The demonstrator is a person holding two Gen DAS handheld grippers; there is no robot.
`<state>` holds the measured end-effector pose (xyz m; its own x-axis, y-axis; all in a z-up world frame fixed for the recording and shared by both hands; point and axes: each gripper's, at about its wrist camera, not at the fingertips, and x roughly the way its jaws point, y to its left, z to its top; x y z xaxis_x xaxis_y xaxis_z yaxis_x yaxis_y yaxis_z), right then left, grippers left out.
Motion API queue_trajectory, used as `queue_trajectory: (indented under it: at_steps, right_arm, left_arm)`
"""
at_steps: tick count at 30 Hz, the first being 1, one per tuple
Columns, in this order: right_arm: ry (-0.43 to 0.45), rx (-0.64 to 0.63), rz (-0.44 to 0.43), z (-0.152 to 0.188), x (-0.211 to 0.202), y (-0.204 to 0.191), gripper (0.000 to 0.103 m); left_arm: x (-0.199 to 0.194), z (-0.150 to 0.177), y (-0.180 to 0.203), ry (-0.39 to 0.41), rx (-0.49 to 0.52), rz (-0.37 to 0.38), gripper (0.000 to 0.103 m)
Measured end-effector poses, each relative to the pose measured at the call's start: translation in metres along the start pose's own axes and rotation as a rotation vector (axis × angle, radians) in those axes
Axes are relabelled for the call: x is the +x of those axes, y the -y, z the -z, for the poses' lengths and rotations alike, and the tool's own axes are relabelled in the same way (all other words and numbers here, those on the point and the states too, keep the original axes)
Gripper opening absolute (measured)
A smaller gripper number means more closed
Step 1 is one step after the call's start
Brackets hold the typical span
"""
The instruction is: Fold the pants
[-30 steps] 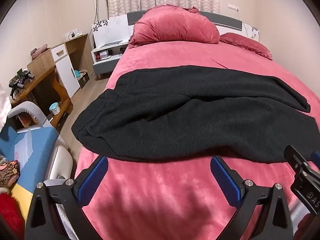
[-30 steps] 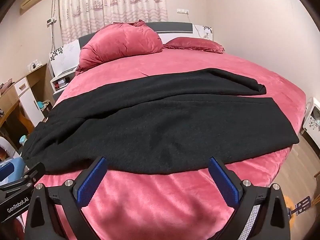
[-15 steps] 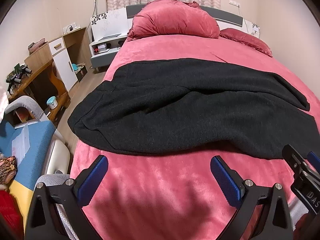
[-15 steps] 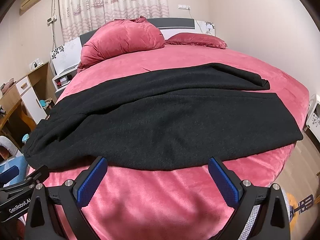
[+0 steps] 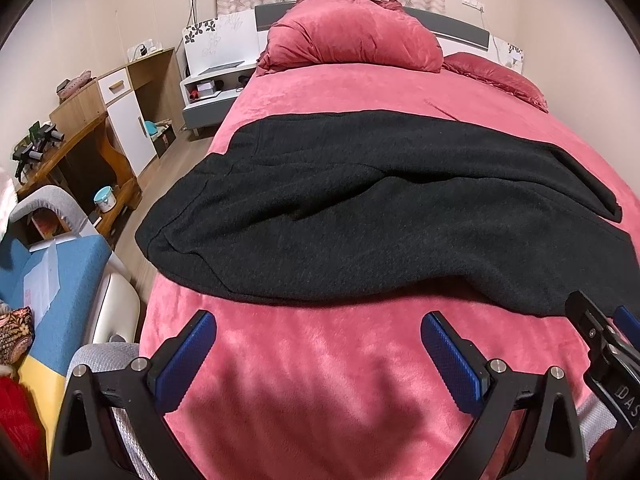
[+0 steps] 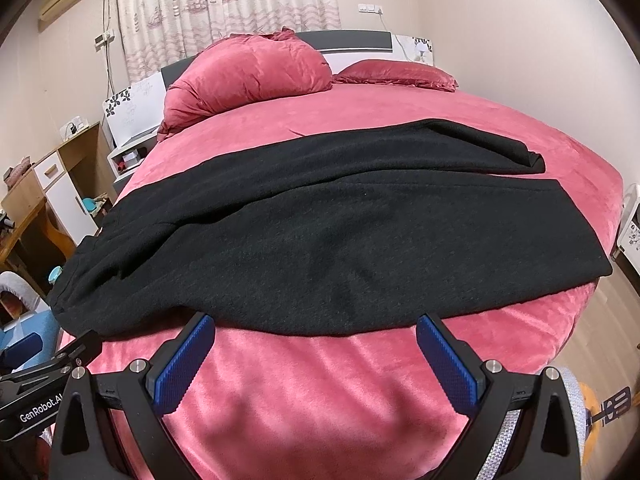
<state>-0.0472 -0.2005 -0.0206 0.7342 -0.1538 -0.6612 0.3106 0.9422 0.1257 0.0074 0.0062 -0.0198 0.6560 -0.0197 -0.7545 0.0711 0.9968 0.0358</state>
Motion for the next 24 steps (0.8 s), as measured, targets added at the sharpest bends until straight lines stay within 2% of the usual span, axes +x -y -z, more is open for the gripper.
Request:
queue_trajectory:
  at_steps: [24]
  right_arm:
    - [-0.024,0.006,-0.003,0.0018,0.0057,0.0014,0.103]
  left_arm:
    - [0.0028,-0.0002,-0.0009,-0.018,0.003,-0.003,0.103]
